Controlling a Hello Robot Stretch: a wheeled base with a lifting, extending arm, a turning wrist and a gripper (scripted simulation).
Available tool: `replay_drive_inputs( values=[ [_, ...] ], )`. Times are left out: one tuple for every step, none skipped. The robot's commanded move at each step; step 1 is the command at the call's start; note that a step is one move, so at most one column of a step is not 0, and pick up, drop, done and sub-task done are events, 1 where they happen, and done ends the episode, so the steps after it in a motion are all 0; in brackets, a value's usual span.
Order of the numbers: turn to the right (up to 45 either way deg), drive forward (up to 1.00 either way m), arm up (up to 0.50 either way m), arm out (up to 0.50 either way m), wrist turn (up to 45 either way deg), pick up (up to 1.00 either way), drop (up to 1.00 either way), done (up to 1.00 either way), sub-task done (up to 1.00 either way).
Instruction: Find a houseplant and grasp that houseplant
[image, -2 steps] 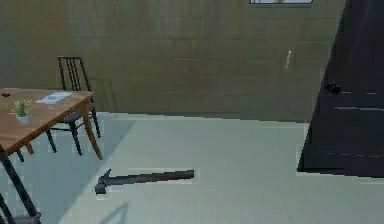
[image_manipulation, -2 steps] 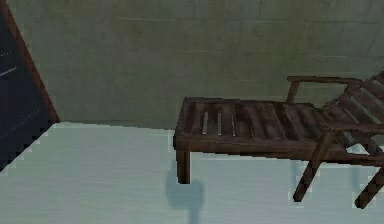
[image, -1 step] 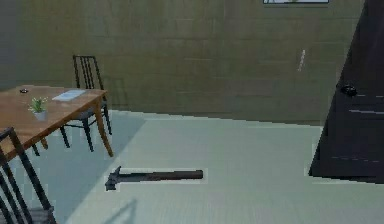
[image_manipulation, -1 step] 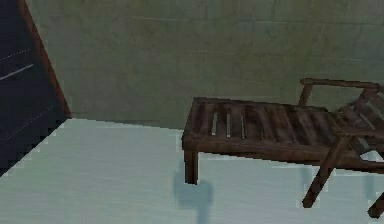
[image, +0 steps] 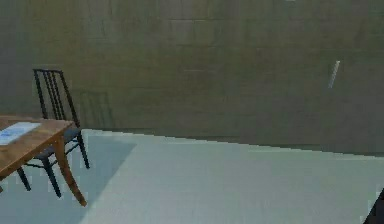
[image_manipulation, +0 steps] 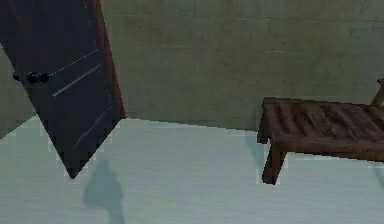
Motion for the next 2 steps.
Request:
replay_drive_inputs(
  values=[
    [-18.0, 0.0, 0.0, 0.0, 0.0, 0.0, 0.0, 0.0, 0.0],
    [0.0, 0.7, 0.0, 0.0, 0.0, 0.0, 0.0, 0.0, 0.0]
  ],
)
